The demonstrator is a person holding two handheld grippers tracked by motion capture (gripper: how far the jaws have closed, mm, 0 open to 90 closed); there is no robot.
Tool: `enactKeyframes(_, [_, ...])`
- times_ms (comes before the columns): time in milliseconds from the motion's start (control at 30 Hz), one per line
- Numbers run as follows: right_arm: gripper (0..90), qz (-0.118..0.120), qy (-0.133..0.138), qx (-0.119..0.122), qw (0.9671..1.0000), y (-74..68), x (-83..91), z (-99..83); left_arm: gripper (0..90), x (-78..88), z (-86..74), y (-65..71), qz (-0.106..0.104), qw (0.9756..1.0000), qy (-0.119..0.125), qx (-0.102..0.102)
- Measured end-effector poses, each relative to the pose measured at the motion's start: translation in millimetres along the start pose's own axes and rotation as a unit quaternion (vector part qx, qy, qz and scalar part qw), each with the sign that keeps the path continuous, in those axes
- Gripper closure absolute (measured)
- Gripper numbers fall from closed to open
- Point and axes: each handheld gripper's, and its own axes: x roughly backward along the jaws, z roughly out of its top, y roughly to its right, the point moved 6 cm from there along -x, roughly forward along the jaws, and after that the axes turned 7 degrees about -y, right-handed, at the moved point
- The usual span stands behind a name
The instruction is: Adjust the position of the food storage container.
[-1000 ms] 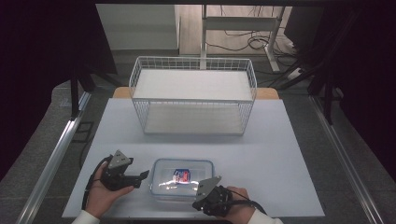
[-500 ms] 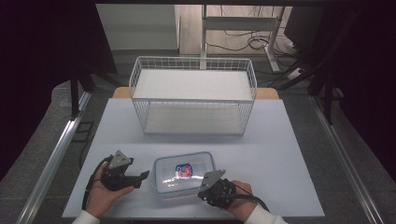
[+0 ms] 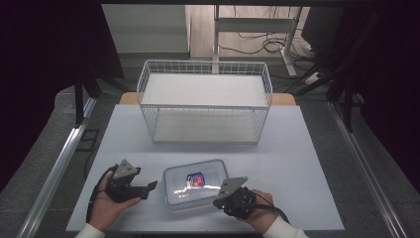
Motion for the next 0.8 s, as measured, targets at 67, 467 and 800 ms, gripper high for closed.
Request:
enactKeyframes(67, [88.8, 0.001, 0.012, -0.01, 0.9999, 2.3, 5.2, 0.7, 21.4, 0.5, 0.1, 0.1, 0.001, 1.0, 0.001, -0.001])
enactKeyframes(467, [88.7, -0.035, 0.071, -0.047, 0.9958, 26.2, 29.8, 0.1, 20.5, 2.7, 2.3, 2.9, -0.004, 0.9999, 0.006, 0.01])
enactKeyframes(800, [43.4, -0.071, 0.142, -0.185, 0.9699, 76.6, 44.2, -30.0, 19.8, 10.4, 6.6, 4.7, -0.018, 0.9987, 0.017, 0.045])
